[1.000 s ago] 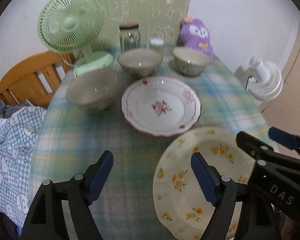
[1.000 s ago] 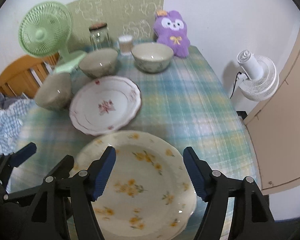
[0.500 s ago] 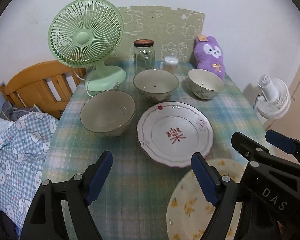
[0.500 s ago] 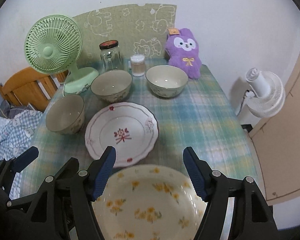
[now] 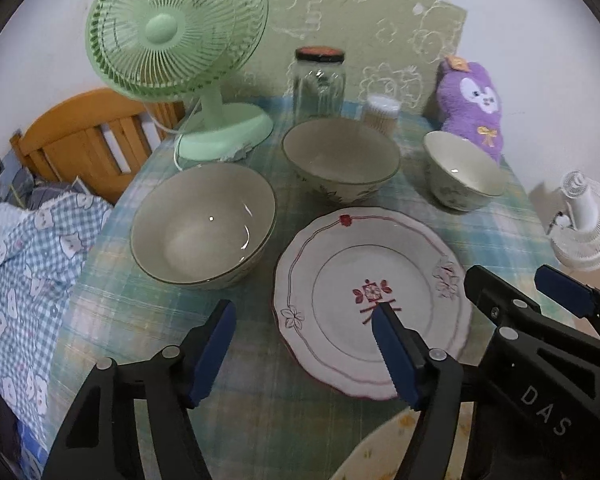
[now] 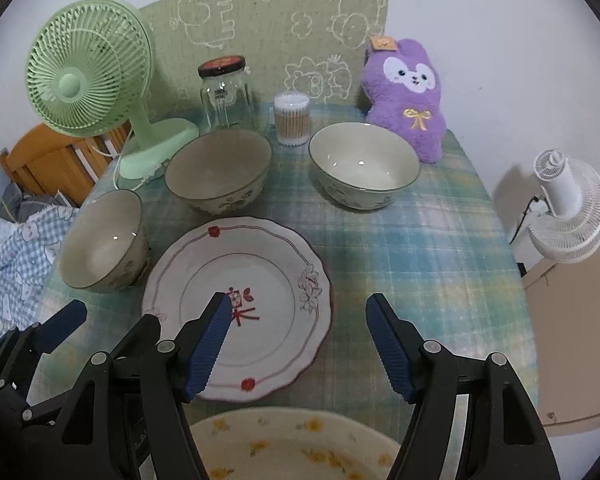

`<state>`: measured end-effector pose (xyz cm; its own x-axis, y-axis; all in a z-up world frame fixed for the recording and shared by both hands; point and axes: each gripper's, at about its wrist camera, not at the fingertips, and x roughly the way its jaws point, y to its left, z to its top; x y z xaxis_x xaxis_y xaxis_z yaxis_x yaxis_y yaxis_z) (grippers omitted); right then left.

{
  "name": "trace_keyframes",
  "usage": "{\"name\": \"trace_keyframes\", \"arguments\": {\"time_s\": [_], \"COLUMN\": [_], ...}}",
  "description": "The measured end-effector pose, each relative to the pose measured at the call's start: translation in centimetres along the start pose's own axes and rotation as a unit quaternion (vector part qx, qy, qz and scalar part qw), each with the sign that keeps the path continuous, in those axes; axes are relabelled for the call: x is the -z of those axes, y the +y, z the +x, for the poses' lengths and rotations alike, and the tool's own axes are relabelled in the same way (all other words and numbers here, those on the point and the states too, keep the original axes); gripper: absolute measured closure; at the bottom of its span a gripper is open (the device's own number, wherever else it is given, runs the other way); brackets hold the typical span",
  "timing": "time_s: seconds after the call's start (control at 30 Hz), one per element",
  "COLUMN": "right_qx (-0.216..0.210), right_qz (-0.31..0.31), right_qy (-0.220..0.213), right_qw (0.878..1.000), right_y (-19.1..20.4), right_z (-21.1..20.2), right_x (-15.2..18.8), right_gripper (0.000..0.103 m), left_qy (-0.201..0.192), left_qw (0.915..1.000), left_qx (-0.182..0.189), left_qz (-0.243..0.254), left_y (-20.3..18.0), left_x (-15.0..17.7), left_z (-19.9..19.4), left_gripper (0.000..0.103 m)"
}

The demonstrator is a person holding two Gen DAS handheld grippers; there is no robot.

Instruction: Organize plates and bowls

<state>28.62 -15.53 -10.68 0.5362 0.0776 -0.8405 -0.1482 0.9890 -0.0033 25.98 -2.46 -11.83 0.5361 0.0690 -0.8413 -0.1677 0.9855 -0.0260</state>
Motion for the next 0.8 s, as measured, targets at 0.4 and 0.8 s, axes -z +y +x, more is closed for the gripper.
{"name": "trace_keyframes", "arguments": {"time_s": [0.4, 0.8], "right_qx": [-0.011, -0.013], "right_qz": [-0.013, -0.018], "right_qy": [0.026, 0.048], "right_qw": [1.0, 0.999], "right_y": [-0.1, -0.4], "right_z": [5.6, 9.1], "right_x": [-1.0, -1.8], "right_gripper": [0.04, 0.044], "left_qy": [0.03, 0.054], "left_qw": [0.9984, 0.9966], "left_qx": [-0.038, -0.051], "left_qz": [-0.031, -0.035], "left_y": [-0.4, -0.5], "left_x": [-0.2, -0.2], "left_z": [5.2, 8.0], "left_gripper": [0.043, 0.06]}}
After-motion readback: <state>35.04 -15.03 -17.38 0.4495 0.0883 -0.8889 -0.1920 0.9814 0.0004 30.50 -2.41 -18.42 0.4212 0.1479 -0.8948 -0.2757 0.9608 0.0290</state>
